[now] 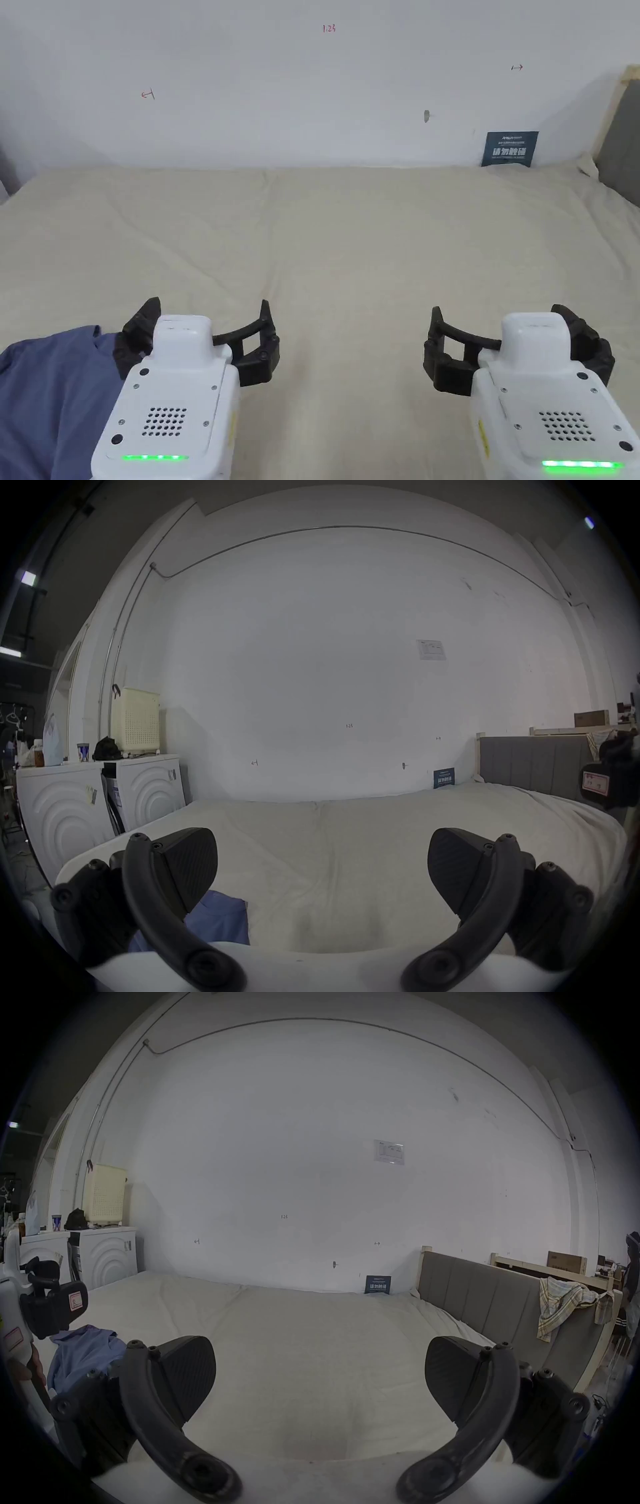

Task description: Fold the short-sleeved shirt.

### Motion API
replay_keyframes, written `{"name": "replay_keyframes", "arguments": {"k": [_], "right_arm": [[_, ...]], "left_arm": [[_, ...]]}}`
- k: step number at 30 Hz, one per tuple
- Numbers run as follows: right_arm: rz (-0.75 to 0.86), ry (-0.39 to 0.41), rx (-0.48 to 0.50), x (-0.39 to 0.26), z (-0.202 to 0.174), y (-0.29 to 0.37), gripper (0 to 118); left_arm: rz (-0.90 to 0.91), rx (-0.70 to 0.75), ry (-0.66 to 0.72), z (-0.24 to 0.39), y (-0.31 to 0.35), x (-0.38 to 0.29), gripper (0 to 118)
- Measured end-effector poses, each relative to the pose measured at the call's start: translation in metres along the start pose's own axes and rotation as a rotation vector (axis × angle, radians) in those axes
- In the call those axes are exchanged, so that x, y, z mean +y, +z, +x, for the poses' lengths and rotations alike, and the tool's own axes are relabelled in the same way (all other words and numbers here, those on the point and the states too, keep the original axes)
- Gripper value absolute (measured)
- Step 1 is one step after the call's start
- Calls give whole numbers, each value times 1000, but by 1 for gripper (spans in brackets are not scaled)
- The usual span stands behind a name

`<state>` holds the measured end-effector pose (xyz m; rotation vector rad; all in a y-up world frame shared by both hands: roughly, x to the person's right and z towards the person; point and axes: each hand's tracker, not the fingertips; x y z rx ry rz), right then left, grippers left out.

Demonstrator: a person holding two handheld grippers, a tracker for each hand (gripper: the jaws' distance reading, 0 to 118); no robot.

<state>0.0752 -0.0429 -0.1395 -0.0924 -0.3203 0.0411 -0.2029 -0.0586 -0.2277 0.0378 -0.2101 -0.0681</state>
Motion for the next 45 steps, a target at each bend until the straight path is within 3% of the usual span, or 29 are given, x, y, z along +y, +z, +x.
{"name": "replay_keyframes", "arguments": {"k": [39, 40, 41, 42, 43, 44, 45], "right_arm": [[-26, 7, 23, 5, -2, -4, 118], [-31, 3, 27, 6, -2, -3, 112], [-34, -4, 29, 6, -2, -3, 97], [-30, -9, 32, 6, -2, -2, 69], [-22, -8, 25, 7, -3, -1, 13], [-15, 7, -8, 7, -4, -1, 0], [-21, 7, -7, 6, -4, -4, 0]], "left_arm": [[-27, 8, -2, -4, -2, 0, 116], [-27, 13, 0, -4, -1, 0, 106], [-30, 15, 5, -4, -1, 1, 91], [-30, 3, 22, -4, -1, 1, 70], [-34, -11, 44, -4, -1, 1, 33], [-46, -17, 59, -5, -2, 2, 12], [-63, -30, 83, -5, -4, 3, 5]]}}
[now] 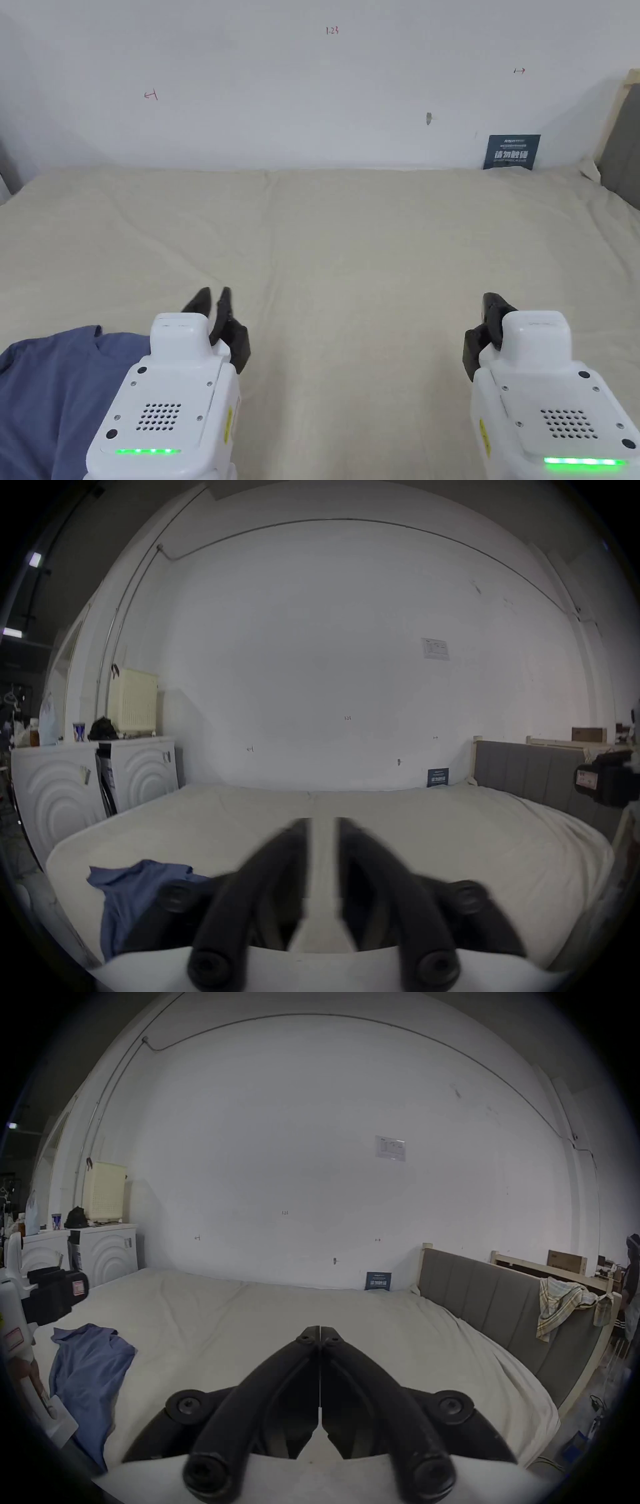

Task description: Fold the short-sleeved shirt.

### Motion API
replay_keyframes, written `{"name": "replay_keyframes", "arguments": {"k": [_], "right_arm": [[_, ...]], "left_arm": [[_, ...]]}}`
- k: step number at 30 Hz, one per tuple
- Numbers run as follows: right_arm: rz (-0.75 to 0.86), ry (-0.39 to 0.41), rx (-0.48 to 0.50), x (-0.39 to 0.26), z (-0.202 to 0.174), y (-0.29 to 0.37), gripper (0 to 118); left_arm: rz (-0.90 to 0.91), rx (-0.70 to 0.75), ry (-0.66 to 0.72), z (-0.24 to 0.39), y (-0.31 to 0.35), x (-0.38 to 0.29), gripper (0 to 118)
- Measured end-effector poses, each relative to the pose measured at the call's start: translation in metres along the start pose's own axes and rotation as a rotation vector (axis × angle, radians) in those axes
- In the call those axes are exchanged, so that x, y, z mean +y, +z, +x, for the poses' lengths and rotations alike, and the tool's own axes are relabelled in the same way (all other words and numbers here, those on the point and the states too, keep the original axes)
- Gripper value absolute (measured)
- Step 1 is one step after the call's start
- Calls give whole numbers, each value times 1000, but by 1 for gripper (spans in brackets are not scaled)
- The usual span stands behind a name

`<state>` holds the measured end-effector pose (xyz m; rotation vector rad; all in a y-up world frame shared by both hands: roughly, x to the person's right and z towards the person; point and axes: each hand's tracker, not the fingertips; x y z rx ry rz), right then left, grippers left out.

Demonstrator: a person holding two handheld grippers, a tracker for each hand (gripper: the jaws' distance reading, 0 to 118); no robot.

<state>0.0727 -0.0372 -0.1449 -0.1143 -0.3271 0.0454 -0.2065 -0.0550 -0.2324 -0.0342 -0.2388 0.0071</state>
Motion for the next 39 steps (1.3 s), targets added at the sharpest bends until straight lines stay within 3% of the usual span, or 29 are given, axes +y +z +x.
{"name": "replay_keyframes", "arguments": {"k": [1, 12, 26, 33, 39], "right_arm": [[4, -7, 6, -2, 1, -2, 0], [-7, -26, 84, -2, -10, -10, 0], [48, -32, 480, 19, -157, -9, 0], [28, -49, 591, 17, -211, -6, 0], [10, -14, 615, 11, -221, -9, 0]], "left_arm": [[3, 6, 10, 0, 0, 0, 0], [0, 41, 50, -21, 4, 2, 0], [9, 464, 21, -188, 99, 13, 0], [-30, 611, 20, -241, 147, 13, 0], [-108, 622, 55, -261, 151, 5, 0]]}}
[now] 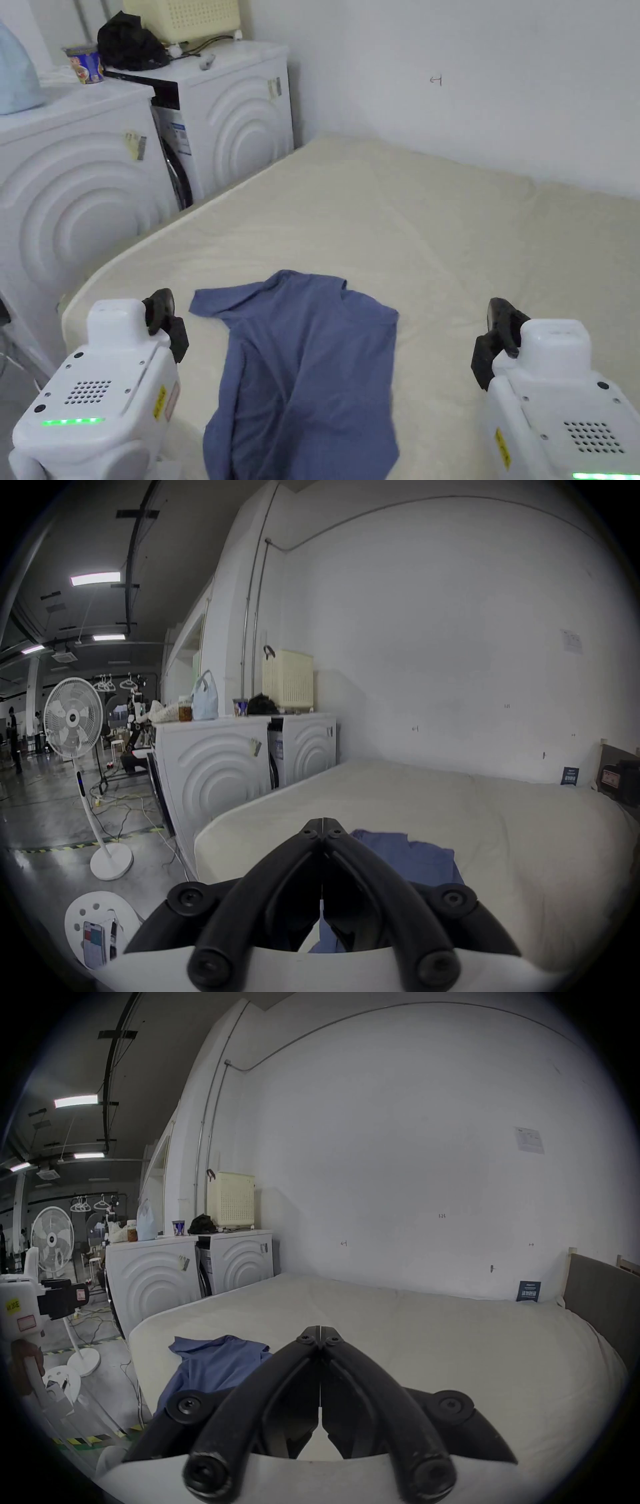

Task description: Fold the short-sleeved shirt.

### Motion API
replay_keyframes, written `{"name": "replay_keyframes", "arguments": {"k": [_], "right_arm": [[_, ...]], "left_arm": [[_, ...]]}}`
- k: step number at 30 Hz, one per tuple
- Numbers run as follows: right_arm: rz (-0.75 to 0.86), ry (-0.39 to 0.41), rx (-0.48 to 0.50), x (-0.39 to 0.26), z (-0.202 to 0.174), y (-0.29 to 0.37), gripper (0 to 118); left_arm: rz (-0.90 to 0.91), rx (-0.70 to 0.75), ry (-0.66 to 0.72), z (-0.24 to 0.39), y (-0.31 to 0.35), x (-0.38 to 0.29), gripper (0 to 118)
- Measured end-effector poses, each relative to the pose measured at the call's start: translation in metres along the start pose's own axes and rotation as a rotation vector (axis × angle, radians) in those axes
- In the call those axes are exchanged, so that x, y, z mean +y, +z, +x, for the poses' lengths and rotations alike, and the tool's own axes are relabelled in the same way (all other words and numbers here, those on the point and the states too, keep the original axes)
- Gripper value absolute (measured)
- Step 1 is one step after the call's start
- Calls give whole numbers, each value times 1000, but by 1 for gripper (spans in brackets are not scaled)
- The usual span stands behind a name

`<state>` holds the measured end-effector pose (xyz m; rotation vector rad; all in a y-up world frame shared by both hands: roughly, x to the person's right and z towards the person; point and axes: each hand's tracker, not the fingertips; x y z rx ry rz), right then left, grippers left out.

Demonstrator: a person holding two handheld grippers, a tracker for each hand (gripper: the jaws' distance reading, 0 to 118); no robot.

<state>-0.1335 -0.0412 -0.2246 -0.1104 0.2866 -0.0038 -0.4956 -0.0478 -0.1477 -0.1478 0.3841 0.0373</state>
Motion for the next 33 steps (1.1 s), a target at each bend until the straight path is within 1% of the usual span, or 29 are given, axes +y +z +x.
{"name": "replay_keyframes", "arguments": {"k": [4, 8, 9, 10, 11, 12, 13, 14, 17, 19, 20, 21, 24, 25, 26, 27, 28, 29, 30, 31, 32, 33], "right_arm": [[-19, 21, -33, -4, 13, -3, 0], [-42, 21, -85, -8, 31, -5, 0], [-51, 22, -100, -9, 36, -6, 0], [-57, 22, -118, -10, 41, -6, 0], [-62, 23, -129, -11, 46, -6, 0], [-69, 25, -145, -13, 50, -5, 0], [-76, 27, -163, -14, 55, -4, 0], [-82, 29, -173, -15, 59, -4, 0], [-102, 36, -215, -20, 72, 1, 0], [-116, 38, -243, -24, 82, 4, 0], [-123, 37, -253, -25, 86, 6, 0], [-131, 36, -261, -27, 90, 8, 0], [-151, 42, -294, -32, 101, 15, 0], [-158, 42, -303, -34, 105, 17, 0], [-164, 43, -312, -35, 107, 19, 0], [-171, 45, -320, -37, 110, 22, 0], [-178, 45, -327, -39, 114, 25, 0], [-183, 45, -332, -40, 117, 27, 0], [-187, 43, -339, -42, 119, 30, 0], [-192, 38, -343, -43, 122, 33, 0], [-195, 32, -348, -44, 125, 35, 0], [-197, 26, -355, -44, 127, 39, 0]], "left_arm": [[-138, -91, 10, 9, -28, -8, 0], [-361, -157, 12, 34, -71, -21, 0], [-386, -174, 26, 41, -83, -25, 3], [-450, -189, 36, 48, -97, -30, 20], [-489, -194, 46, 54, -108, -35, 47], [-541, -200, 64, 62, -124, -41, 85], [-627, -188, 46, 70, -139, -49, 114], [-669, -187, 36, 75, -150, -59, 118], [-729, -204, -7, 93, -177, -82, 118], [-787, -189, -33, 102, -195, -99, 117], [-809, -174, -33, 106, -202, -107, 115], [-840, -161, -4, 108, -211, -117, 111], [-918, -137, 37, 112, -229, -144, 77], [-961, -140, 35, 116, -230, -150, 76], [-980, -155, 40, 119, -226, -155, 71], [-898, -117, -44, 125, -217, -153, 58], [-877, -146, -84, 131, -213, -149, 52], [-869, -175, -101, 132, -211, -147, 46], [-873, -188, -83, 136, -206, -146, 40], [-873, -195, -78, 138, -206, -145, 17], [-870, -217, -59, 137, -206, -144, 13], [-878, -230, -25, 138, -205, -141, 13]]}}
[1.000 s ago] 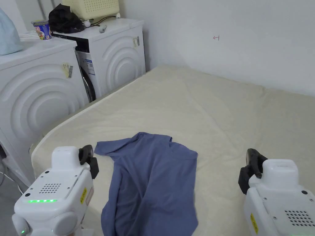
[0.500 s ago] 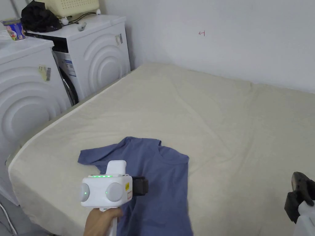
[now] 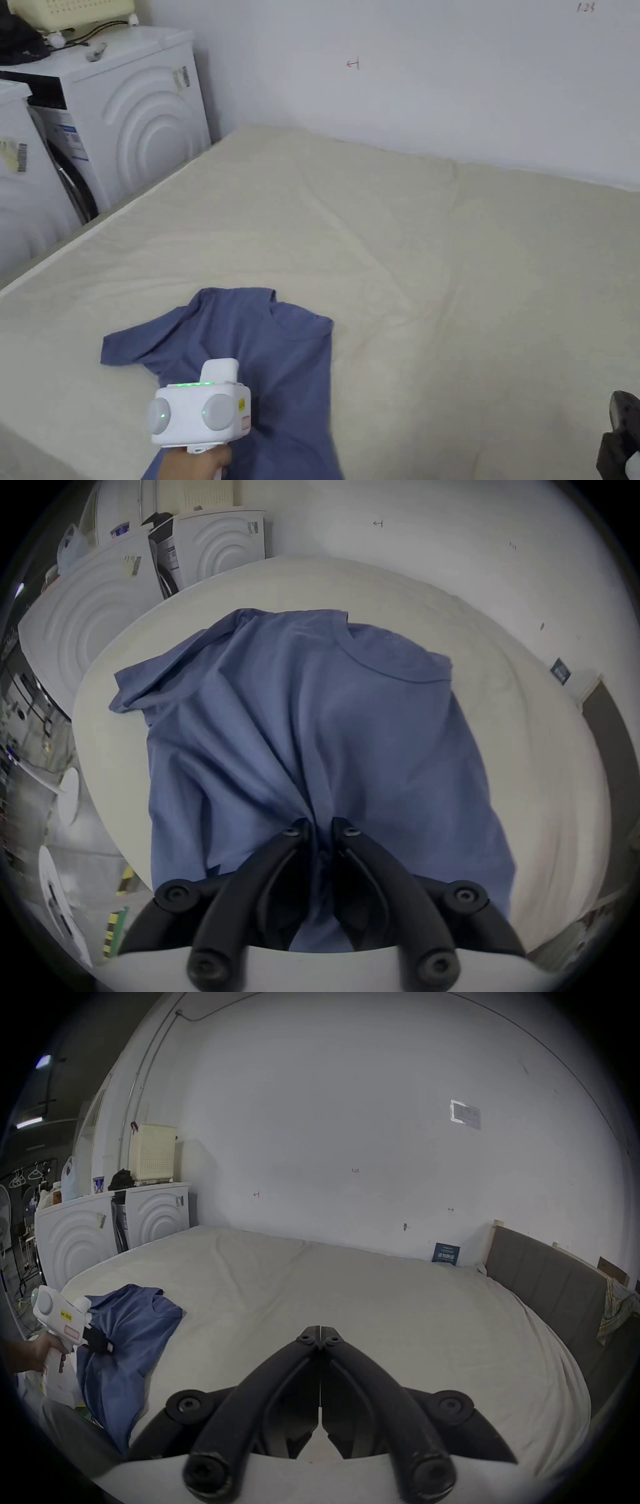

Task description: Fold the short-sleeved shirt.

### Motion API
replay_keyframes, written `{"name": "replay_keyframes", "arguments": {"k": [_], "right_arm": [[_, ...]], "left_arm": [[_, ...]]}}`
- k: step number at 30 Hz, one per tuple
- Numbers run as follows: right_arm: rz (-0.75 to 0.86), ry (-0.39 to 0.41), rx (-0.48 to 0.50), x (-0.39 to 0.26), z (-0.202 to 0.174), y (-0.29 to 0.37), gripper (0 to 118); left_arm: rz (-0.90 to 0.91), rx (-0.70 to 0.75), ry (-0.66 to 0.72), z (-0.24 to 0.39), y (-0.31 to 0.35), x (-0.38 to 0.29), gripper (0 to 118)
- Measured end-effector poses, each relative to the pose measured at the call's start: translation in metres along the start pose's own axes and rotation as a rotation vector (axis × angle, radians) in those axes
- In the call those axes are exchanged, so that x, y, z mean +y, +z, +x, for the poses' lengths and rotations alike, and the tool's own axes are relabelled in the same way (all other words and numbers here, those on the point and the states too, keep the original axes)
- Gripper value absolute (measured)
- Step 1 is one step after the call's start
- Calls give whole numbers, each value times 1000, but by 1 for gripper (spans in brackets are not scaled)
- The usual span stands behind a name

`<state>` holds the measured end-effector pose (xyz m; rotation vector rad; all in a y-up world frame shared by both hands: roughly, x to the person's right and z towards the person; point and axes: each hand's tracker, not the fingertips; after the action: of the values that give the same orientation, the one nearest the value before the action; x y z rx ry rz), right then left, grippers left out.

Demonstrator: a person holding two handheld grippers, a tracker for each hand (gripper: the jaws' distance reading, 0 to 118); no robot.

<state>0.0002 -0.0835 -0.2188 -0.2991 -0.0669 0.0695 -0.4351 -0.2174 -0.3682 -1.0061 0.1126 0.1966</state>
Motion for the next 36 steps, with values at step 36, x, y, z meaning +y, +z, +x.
{"name": "replay_keyframes", "arguments": {"k": [36], "right_arm": [[89, -135, -351, -14, 167, 104, 0]], "left_arm": [[101, -1012, -566, 429, 195, -30, 1]]}}
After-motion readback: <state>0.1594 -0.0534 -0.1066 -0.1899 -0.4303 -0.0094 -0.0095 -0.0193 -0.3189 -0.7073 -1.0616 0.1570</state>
